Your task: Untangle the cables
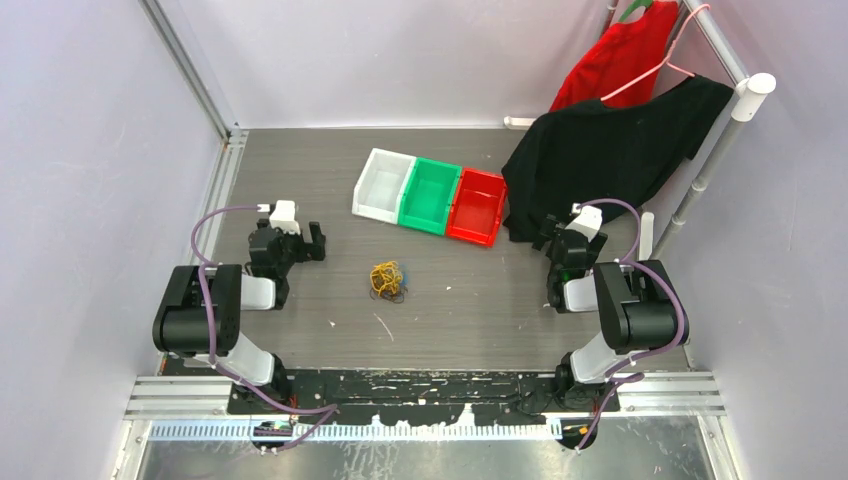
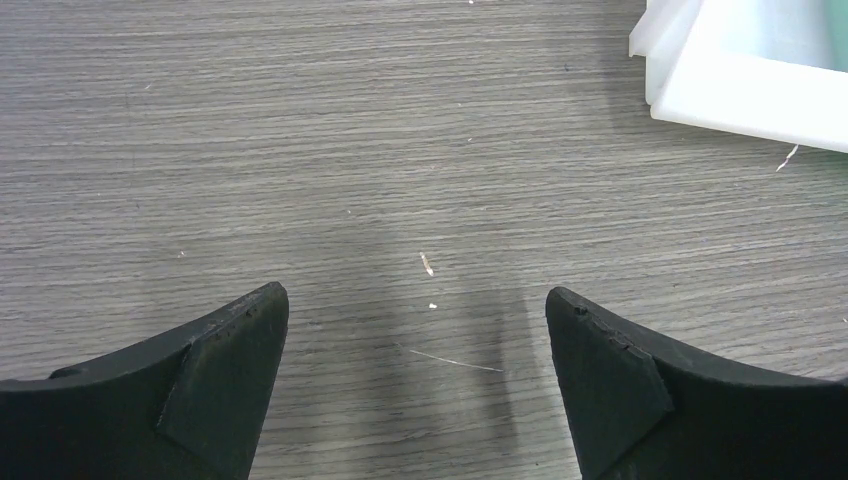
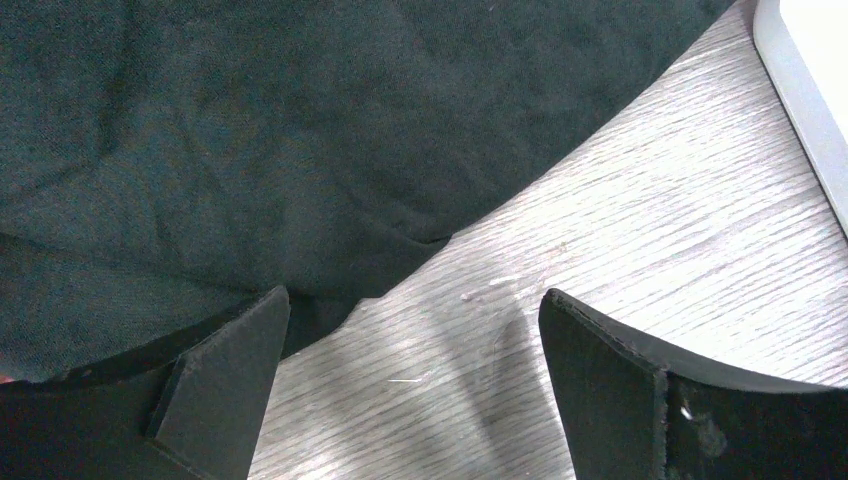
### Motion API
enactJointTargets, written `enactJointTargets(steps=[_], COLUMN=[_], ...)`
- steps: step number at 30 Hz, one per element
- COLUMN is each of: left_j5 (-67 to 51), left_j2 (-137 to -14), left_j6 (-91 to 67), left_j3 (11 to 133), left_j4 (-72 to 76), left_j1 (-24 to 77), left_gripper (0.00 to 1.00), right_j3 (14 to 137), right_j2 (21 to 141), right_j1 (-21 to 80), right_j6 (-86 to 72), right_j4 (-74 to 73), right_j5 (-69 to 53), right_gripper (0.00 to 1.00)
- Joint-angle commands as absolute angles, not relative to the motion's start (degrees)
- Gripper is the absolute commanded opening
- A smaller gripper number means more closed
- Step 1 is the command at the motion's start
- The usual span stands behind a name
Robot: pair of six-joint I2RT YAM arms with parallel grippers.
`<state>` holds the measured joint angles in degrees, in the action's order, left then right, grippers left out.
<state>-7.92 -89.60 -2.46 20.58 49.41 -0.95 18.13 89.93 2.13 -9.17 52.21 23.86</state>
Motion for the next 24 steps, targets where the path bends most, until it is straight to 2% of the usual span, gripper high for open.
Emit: enactJointTargets(steps=[1, 13, 15, 18, 20, 24], left_j5=[-6.86, -6.86, -6.88, -6.75, -7.07, -14.34], left_j2=[-88.5, -88.52, -88.51, -88.28, -86.63, -79.23], left_j6=[-1.49, -1.49, -1.5, -1.58, -1.4, 2.26], left_j3=[21.27, 21.35, 21.27, 21.08, 22.13, 26.57], left_j4=[51.68, 51.67, 51.61, 52.24, 48.87, 31.65], left_j1=[-0.79, -0.8, -0.79, -0.84, -0.88, -0.93], left_gripper=[0.99, 0.99, 0.99, 0.99, 0.99, 0.99], right_j3=[19.34, 19.48, 19.56, 24.06, 27.71, 30.9], right_j2=[88.59, 88.49, 86.99, 78.9, 75.37, 68.29], right_j1=[1.93, 1.84, 2.07, 2.2, 2.2, 2.28], right_j6=[-9.49, -9.58, -9.96, -13.03, -14.26, -18.08], right_j4=[54.76, 54.39, 54.1, 37.32, 28.23, 18.22], right_j5=[23.87, 23.65, 26.58, 32.46, 31.84, 29.15], right_gripper=[1.0, 1.0, 1.0, 1.0, 1.0, 1.0])
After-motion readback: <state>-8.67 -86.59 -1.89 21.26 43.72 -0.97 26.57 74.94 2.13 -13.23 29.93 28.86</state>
